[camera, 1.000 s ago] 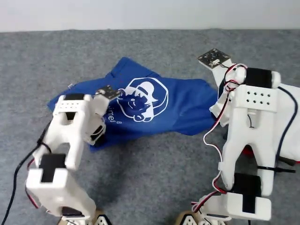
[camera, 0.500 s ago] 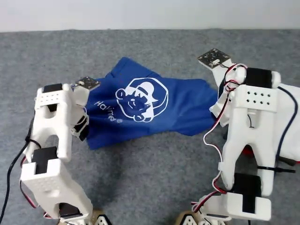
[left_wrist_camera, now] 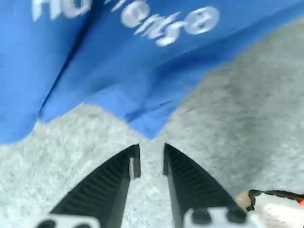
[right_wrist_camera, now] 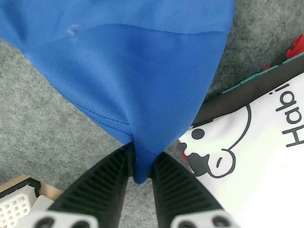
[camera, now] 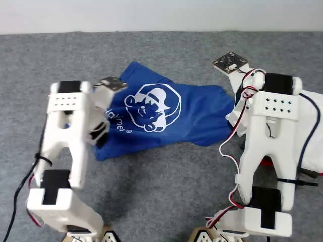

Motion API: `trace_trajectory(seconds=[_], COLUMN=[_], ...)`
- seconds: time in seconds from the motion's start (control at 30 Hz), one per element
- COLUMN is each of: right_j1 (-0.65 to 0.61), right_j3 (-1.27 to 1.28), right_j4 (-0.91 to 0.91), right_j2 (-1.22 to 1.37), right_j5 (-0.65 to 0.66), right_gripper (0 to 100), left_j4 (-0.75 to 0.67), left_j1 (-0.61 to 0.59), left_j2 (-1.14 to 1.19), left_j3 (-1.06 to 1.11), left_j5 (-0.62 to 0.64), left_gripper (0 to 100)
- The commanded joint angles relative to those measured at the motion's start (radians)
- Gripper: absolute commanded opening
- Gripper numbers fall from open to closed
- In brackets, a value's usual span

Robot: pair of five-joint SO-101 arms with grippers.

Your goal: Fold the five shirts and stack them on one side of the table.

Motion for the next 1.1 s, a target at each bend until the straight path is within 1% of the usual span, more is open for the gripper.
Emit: trace_trajectory(seconds=[0.0,0.13,0.27,0.43,0.63,0.87,0.97,1.07], right_j1=[0.012,0.018,0.018,0.018,0.018,0.018,0.018,0.018], right_j3=[-0.037,-0.037,-0.037,-0.037,-0.037,-0.037,-0.037,-0.037], right_j4=[0.025,0.025,0.025,0.025,0.027,0.027,0.028,0.030], right_j2=[-0.061,-0.061,-0.061,-0.061,-0.061,-0.061,-0.062,-0.070], right_j5=[0.005,0.005,0.005,0.005,0.006,0.006,0.006,0.009], right_gripper=[1.1,1.1,1.1,1.1,1.0,1.0,1.0,1.0], left_j4=[-0.035,-0.147,-0.187,-0.275,-0.287,-0.302,-0.313,-0.311], left_j1=[0.052,0.049,0.048,-0.006,-0.023,-0.017,-0.014,-0.012], left_j2=[-0.054,-0.043,0.043,0.155,0.250,0.269,0.276,0.311], left_j3=[0.041,0.117,0.134,0.131,0.097,0.067,0.076,0.067], left_j5=[-0.003,-0.008,-0.009,-0.009,-0.009,-0.003,-0.006,-0.008], left_gripper=[20,21,21,21,21,20,15,6])
